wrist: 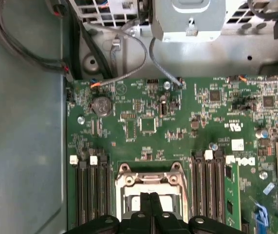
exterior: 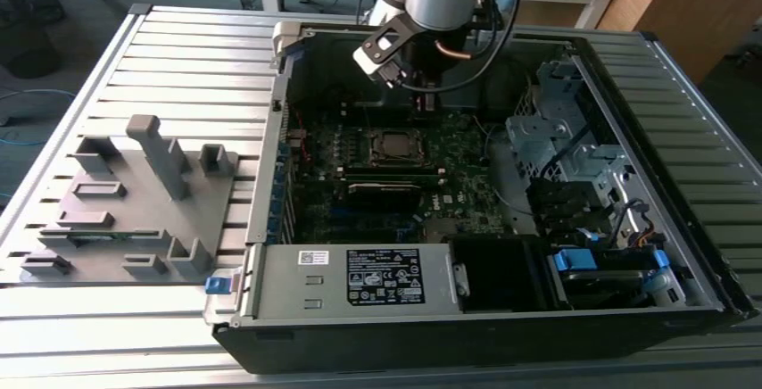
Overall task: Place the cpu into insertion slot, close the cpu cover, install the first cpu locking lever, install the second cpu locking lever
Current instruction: 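Close the cpu cover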
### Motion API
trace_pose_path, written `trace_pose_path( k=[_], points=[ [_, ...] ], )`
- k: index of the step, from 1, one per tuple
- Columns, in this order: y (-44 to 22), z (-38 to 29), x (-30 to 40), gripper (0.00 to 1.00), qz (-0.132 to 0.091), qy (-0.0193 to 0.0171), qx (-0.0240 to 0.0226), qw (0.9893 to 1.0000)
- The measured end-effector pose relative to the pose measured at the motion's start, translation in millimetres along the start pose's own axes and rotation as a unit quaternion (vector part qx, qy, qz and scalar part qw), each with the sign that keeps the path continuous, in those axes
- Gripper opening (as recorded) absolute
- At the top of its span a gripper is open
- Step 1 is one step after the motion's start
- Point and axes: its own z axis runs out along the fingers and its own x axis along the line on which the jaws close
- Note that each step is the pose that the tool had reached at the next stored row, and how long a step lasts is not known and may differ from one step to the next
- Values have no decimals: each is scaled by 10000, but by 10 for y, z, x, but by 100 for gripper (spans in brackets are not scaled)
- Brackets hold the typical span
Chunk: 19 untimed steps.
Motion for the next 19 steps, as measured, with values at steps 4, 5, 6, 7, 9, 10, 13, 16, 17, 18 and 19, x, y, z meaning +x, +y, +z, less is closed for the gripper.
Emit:
trace_pose_path(
  k=[4, 5, 6, 7, 9, 10, 13, 16, 17, 18, 19],
  points=[
    [-102, 18, -4, 10, 0, 1, -1, 10000],
    [-117, 26, -6, 10, 0, 0, 0, 10000],
    [-128, 37, -7, 10, 0, -1, 0, 10000],
    [-138, 50, -7, 10, 1, -1, 0, 10000],
    [-156, 74, -9, 10, 2, -2, 0, 10000],
    [-164, 86, -9, 10, 3, -3, 0, 10000],
    [-182, 113, -12, 10, 5, -6, -1, 10000],
    [-184, 115, -12, 10, 4, -7, 0, 10000],
    [-184, 115, -12, 10, 4, -7, 0, 10000],
    [-184, 116, -12, 10, 5, -6, 0, 10000],
    [-185, 116, -12, 10, 5, -6, 0, 10000]
  ],
)
